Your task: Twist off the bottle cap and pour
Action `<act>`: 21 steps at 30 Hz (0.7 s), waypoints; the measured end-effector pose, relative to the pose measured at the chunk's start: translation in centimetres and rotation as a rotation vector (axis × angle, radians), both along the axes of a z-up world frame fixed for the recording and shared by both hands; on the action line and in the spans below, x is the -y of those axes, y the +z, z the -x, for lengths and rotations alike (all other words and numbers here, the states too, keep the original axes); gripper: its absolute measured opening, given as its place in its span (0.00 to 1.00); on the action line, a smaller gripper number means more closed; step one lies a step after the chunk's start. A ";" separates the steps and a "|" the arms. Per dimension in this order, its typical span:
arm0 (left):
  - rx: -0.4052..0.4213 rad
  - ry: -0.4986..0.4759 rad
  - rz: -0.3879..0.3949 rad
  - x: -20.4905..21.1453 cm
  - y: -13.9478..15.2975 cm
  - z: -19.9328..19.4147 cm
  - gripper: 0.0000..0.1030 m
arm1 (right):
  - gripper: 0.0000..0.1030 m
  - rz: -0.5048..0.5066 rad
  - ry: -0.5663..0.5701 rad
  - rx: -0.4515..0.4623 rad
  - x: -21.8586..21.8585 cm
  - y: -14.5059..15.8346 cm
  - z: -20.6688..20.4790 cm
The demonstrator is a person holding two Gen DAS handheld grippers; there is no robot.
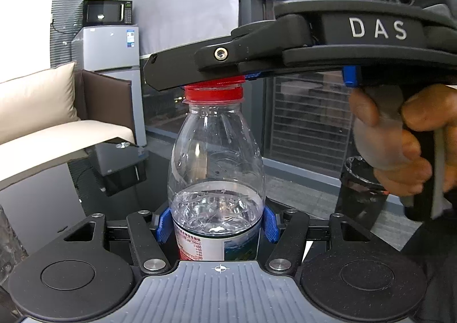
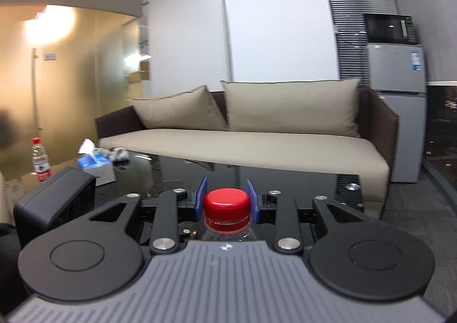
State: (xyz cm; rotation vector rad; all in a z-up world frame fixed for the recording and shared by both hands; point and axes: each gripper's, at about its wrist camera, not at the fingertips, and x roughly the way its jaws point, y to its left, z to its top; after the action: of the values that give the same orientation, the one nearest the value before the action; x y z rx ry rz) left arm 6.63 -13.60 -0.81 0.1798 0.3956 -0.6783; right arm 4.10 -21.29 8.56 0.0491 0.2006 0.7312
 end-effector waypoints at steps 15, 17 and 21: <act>0.003 -0.012 0.004 -0.1 -0.4 0.0 0.54 | 0.31 -0.077 0.193 0.015 2.6 -0.7 -2.0; 0.005 -0.012 0.001 -0.1 -0.4 0.1 0.54 | 0.31 -0.036 0.088 0.021 1.3 -0.3 -0.6; 0.005 -0.011 -0.003 0.1 -0.4 0.4 0.54 | 0.31 0.053 -0.090 0.001 -1.3 0.8 0.9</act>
State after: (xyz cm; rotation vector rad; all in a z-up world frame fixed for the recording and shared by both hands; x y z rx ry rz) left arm 6.25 -13.67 -1.16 0.1865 0.3907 -0.6881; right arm 3.17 -19.99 9.35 0.0070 0.2157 0.6357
